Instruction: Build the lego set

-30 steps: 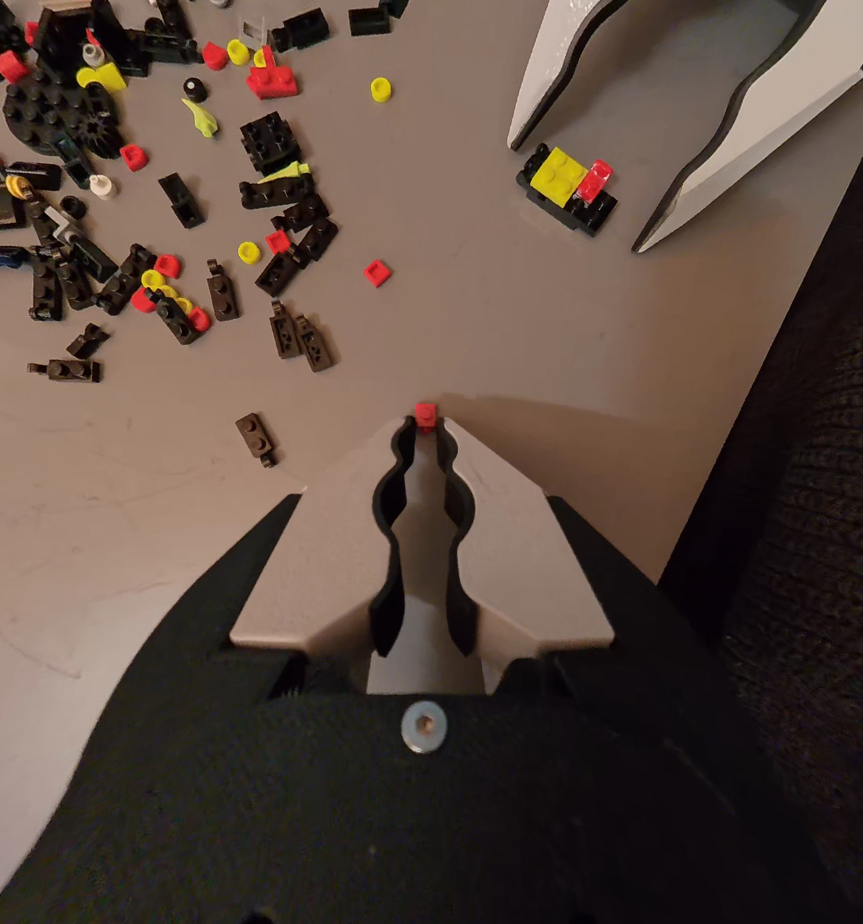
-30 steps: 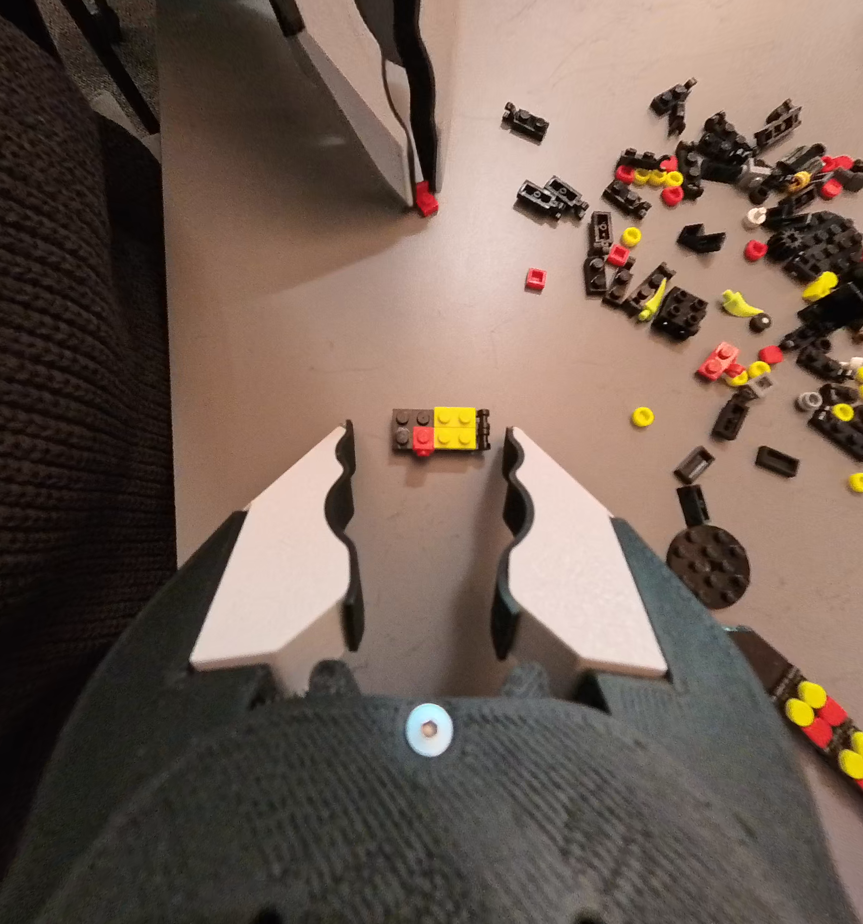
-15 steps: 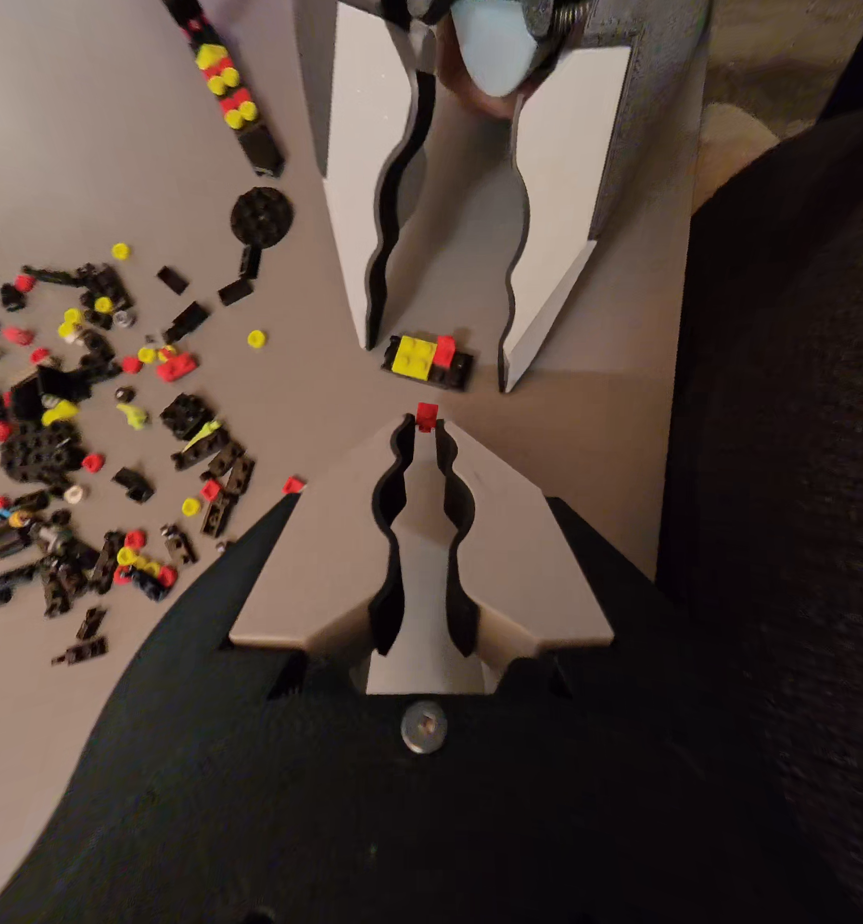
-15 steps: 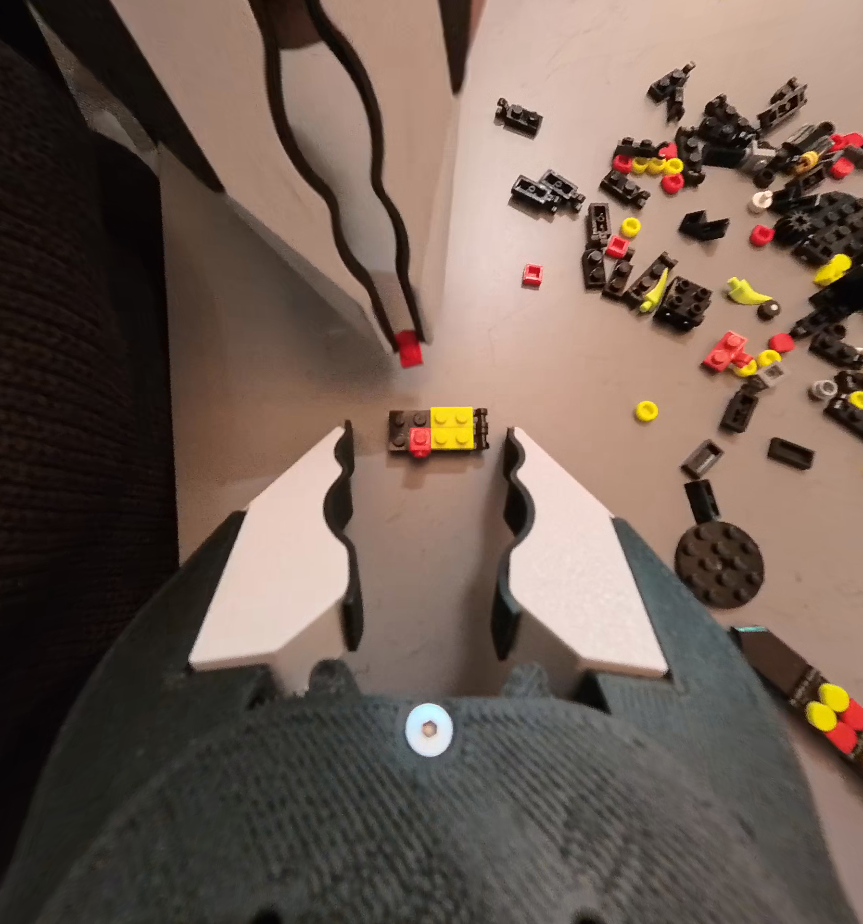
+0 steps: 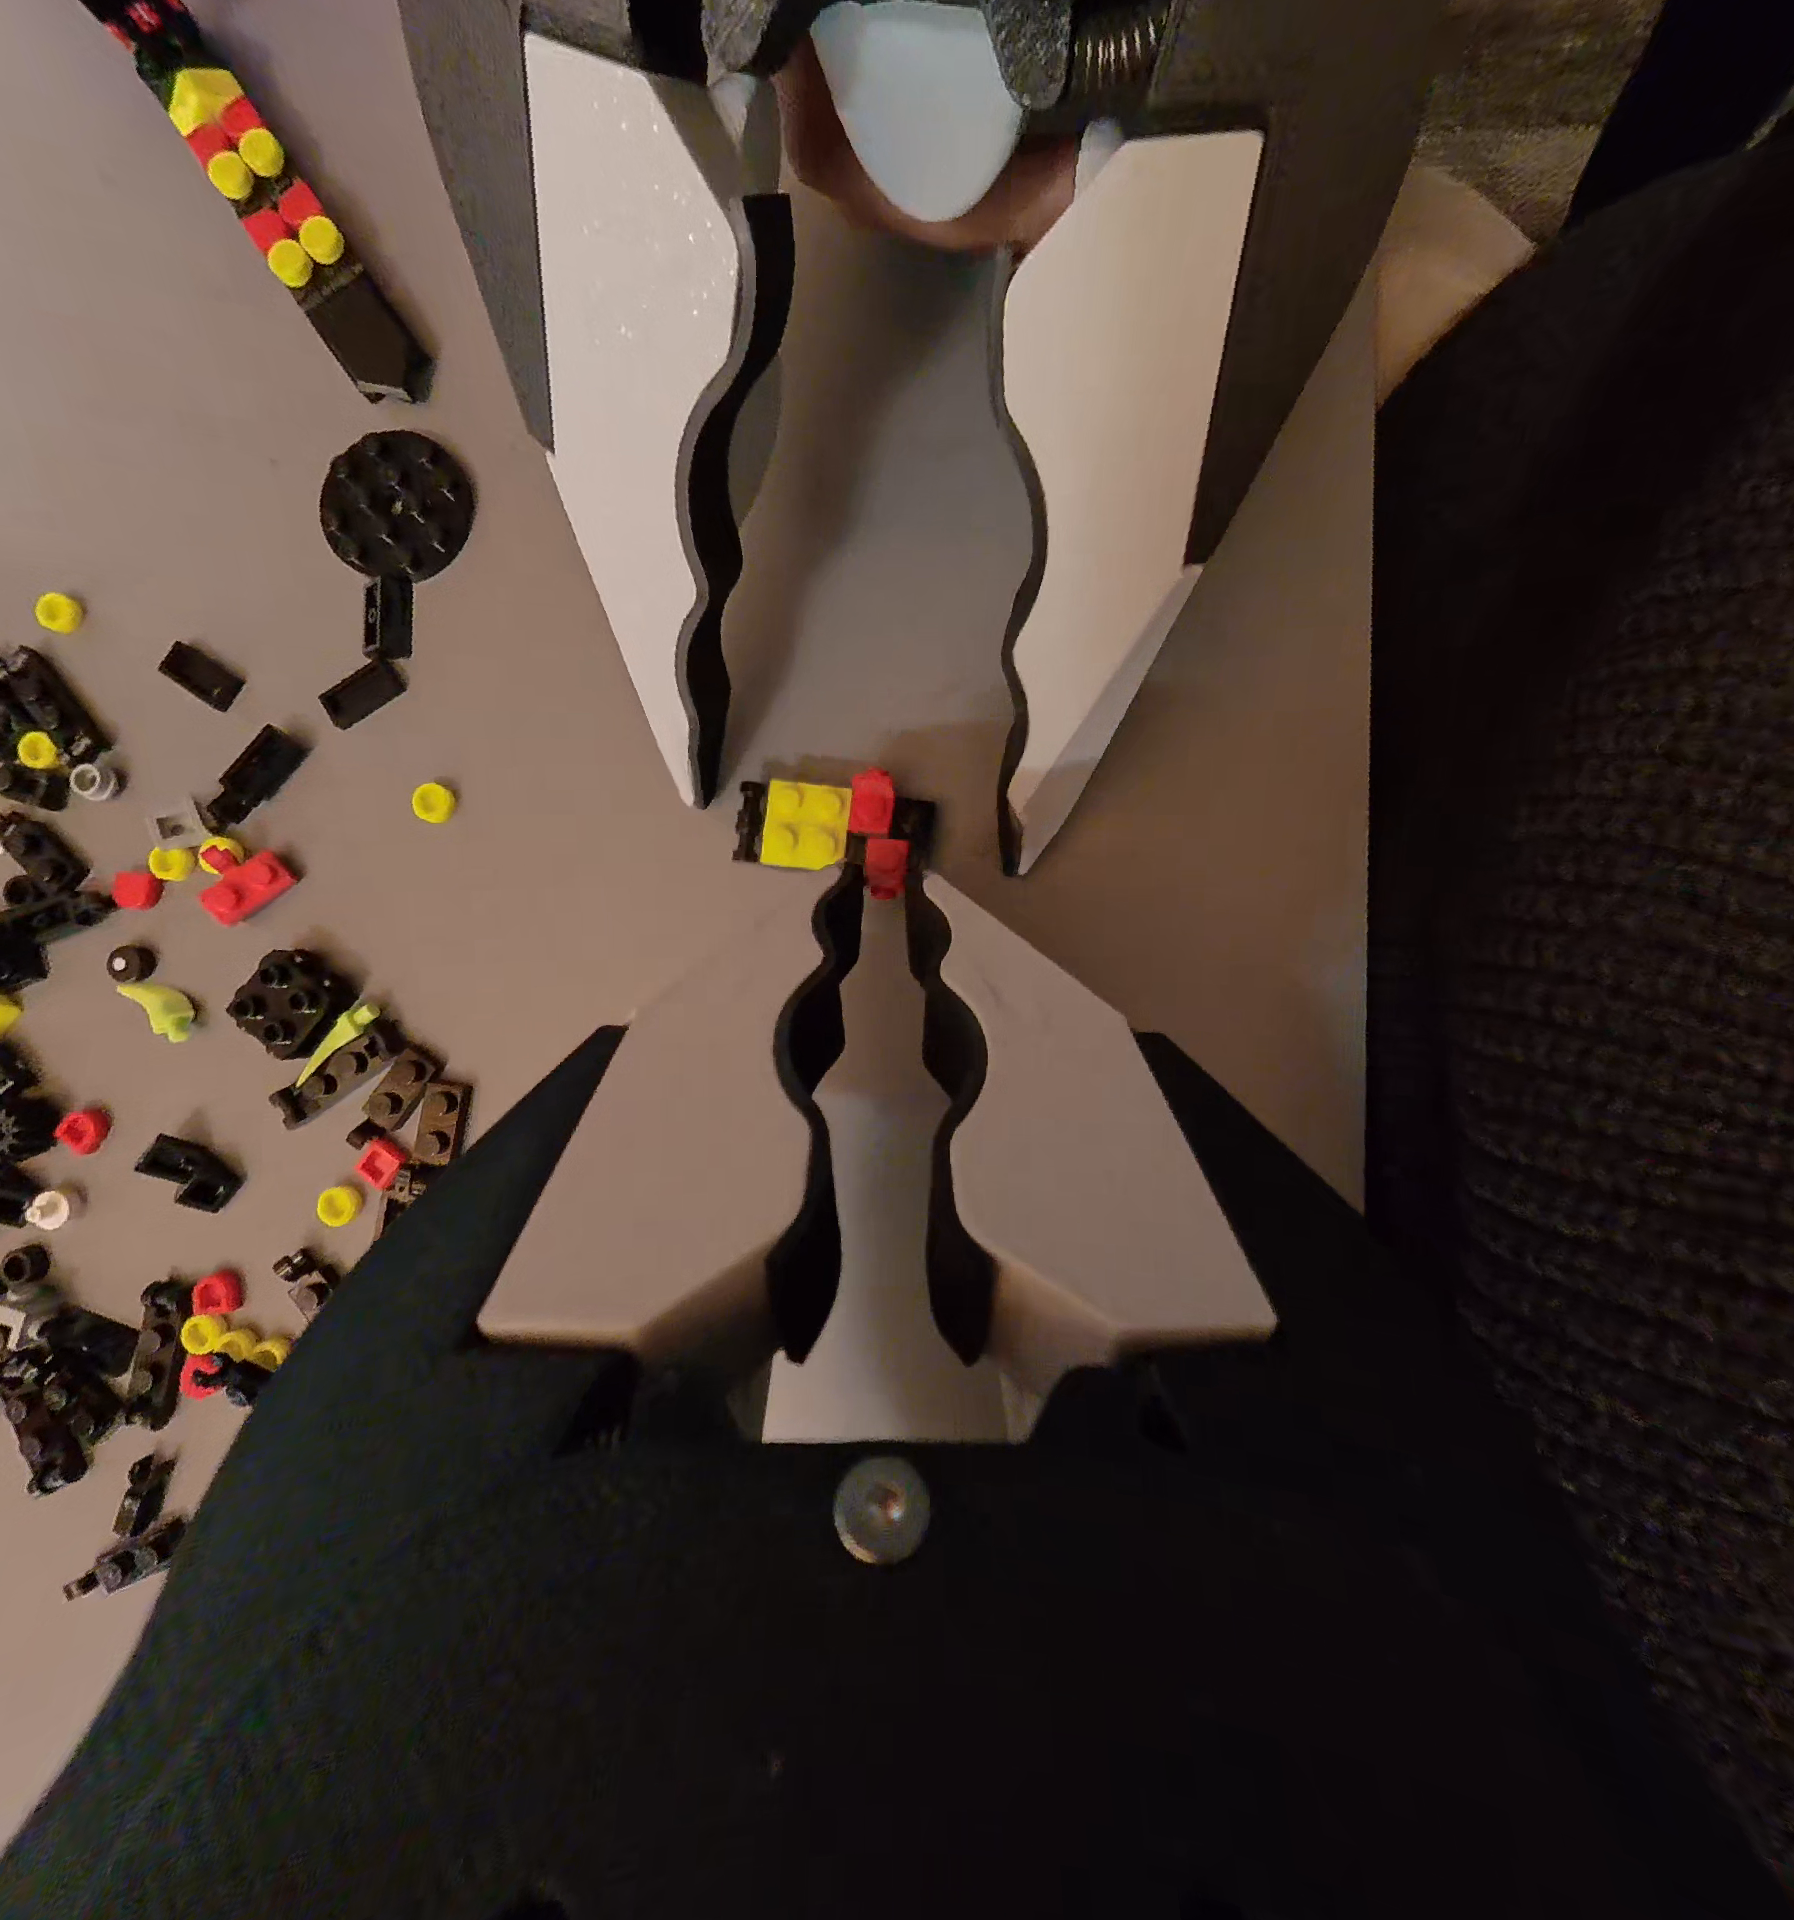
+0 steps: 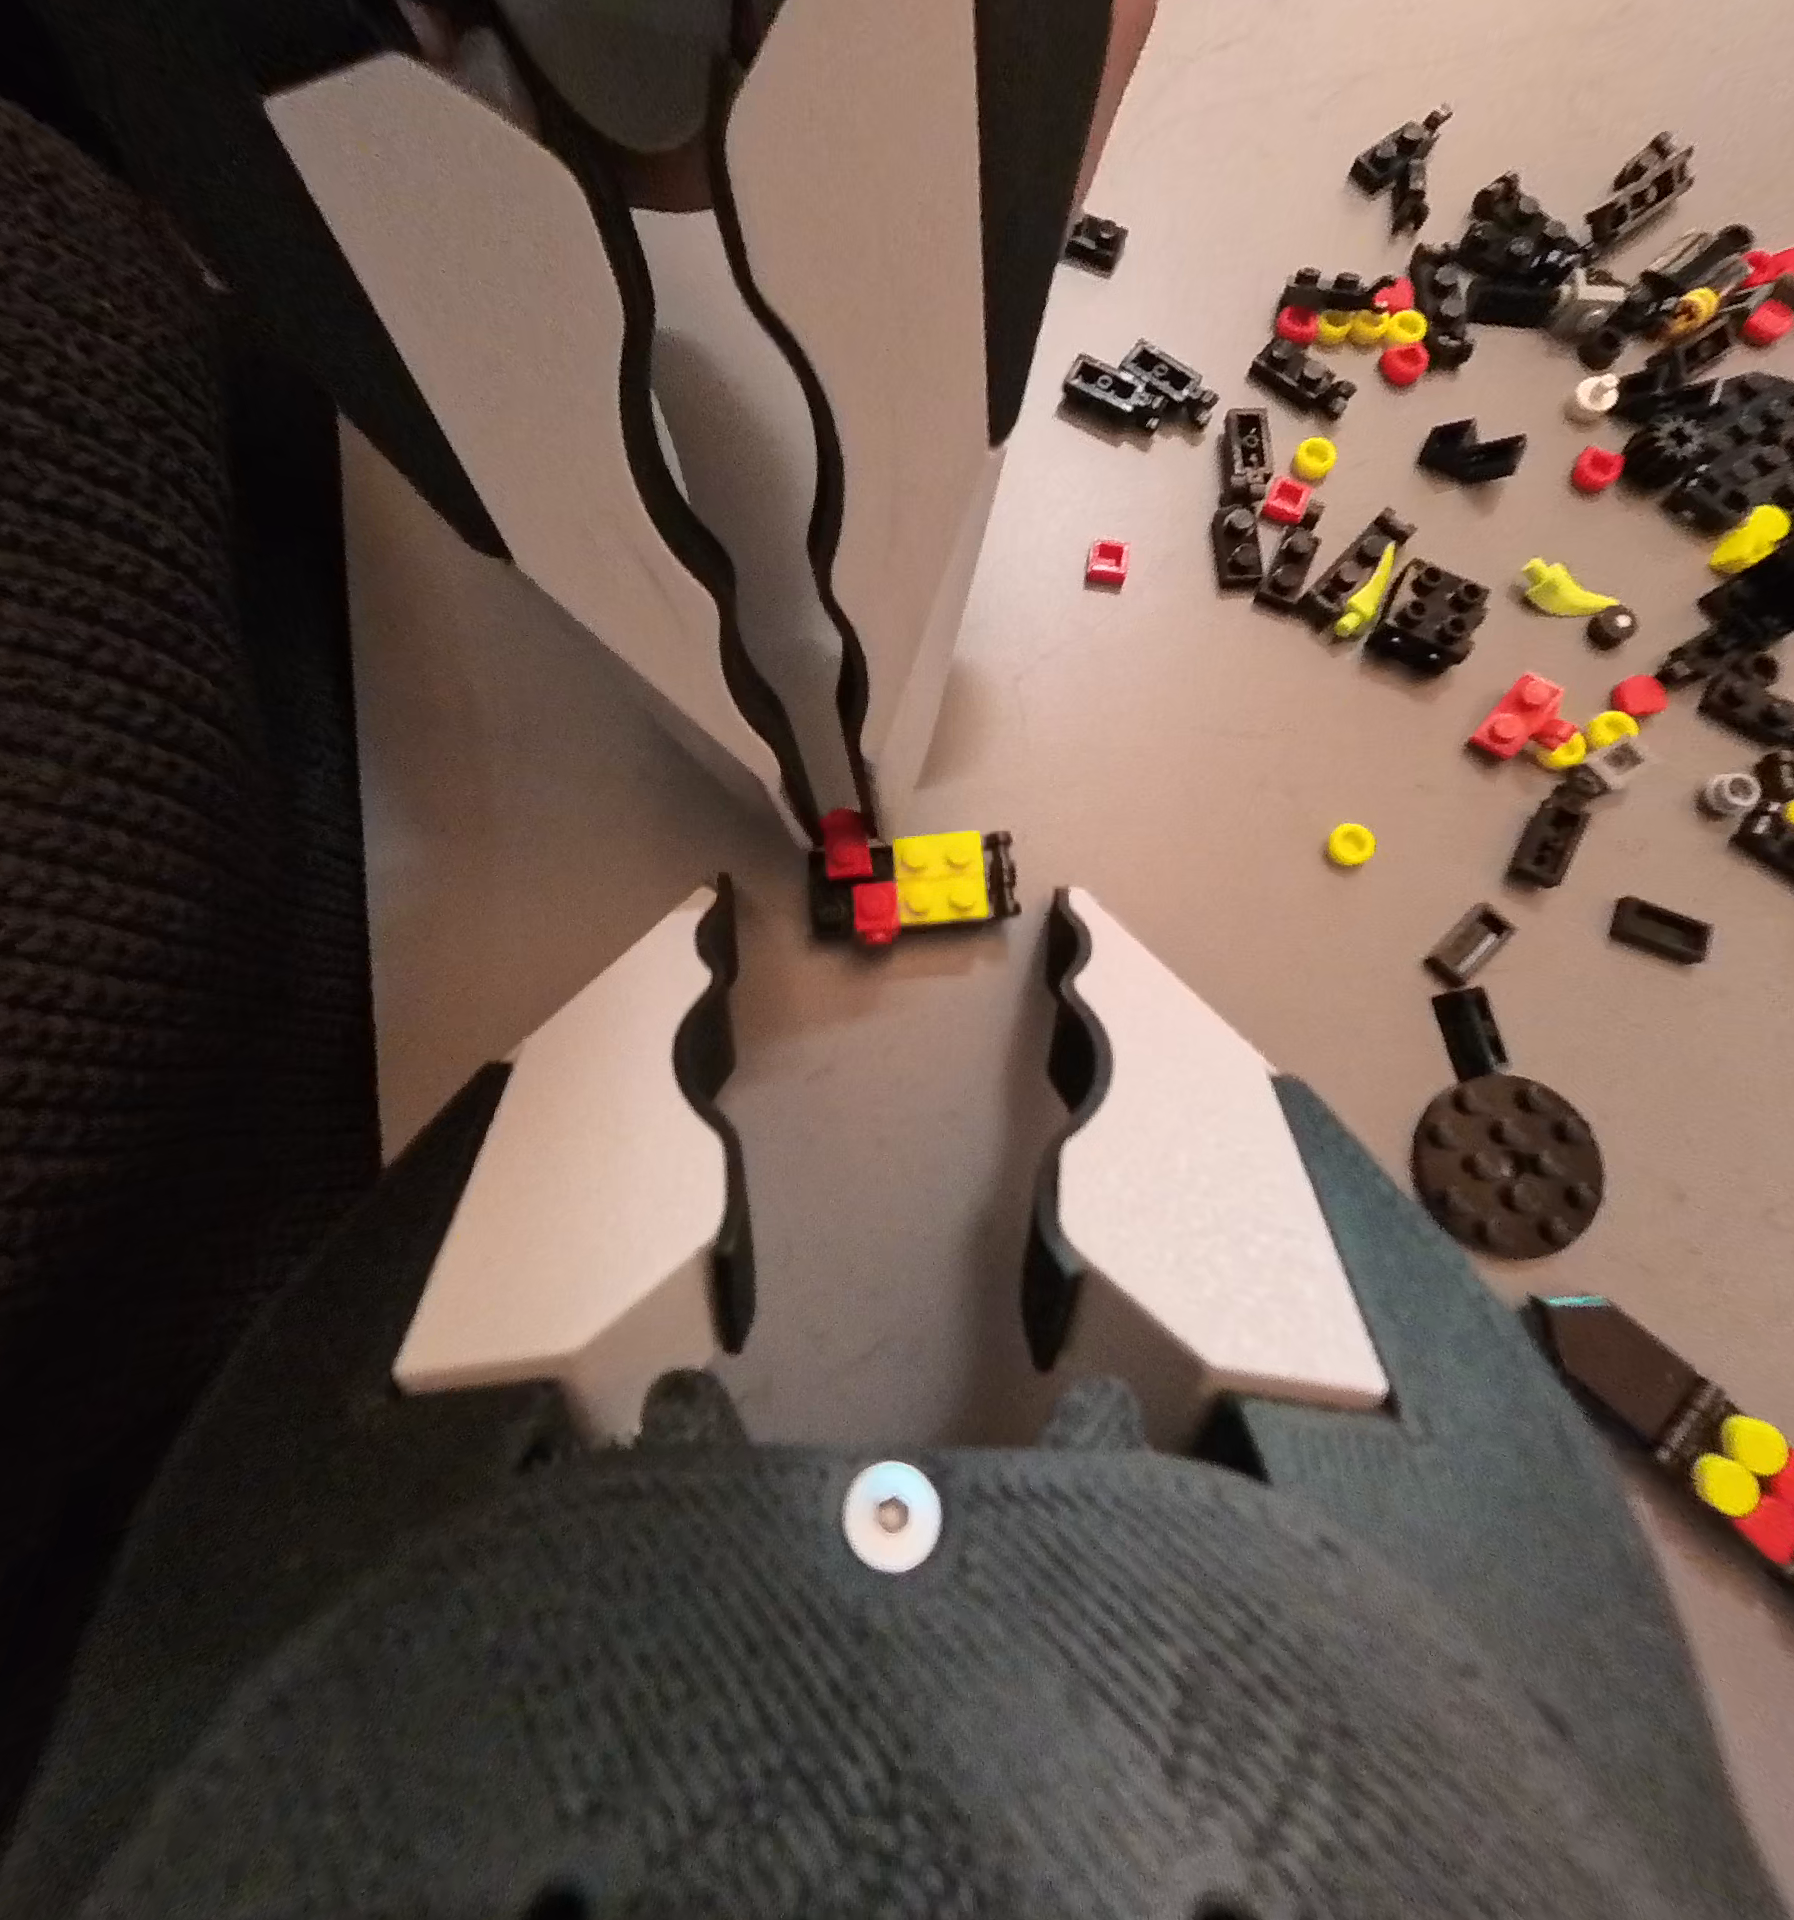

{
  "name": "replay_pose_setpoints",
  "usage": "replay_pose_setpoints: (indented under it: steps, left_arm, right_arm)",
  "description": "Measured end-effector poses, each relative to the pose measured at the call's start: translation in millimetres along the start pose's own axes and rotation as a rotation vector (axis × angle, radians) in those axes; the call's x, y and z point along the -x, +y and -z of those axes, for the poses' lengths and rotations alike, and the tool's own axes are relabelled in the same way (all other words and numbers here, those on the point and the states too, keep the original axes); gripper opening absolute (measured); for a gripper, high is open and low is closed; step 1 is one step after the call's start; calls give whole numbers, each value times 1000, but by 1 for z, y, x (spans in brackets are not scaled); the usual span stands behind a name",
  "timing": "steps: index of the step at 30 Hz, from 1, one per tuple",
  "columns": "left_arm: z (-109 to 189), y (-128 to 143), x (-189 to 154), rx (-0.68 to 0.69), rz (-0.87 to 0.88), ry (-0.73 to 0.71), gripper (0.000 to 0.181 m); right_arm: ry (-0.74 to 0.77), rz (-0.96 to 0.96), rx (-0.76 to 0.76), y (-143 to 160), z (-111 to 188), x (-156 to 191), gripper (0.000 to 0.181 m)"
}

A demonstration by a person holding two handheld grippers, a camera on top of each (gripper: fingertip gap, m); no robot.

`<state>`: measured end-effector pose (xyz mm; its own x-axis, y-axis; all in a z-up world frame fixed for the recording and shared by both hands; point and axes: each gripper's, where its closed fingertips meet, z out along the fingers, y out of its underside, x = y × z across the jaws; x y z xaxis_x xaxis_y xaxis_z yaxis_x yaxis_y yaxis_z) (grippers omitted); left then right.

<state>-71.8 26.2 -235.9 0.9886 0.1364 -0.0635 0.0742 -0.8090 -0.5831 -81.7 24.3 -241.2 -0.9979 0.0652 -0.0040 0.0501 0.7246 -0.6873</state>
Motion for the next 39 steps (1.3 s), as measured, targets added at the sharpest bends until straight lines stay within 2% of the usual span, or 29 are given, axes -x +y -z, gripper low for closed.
replay_pose_setpoints:
  steps: [5,12,15,22,27,31,32,39]
  left_arm:
    - [2,0,3,-1,7,-13,6]
    - [2,-1,2,-2,16,-9,6]
    - [1,0,3,3,14,-12,6]
    - [1,0,4,7,14,-16,6]
    - [1,0,3,7,12,-16,6]
    - [1,-1,3,6,15,-16,6]
    - [1,-1,3,6,15,-16,6]
    - [0,0,3,16,10,-17,6]
  right_arm:
    - [-51,-160,0,3,9,-6,65]
    - [-190,-447,-119,-9,21,-14,53]
    - [-170,-483,-139,-10,23,-20,46]
    - [-69,-385,-98,-10,19,-22,40]
    - [32,-234,-17,-5,14,-22,39]
    - [103,-62,-14,-13,17,-20,4]
    - [119,-14,-20,-16,19,-19,0]
    - [81,101,43,-10,9,-3,0]
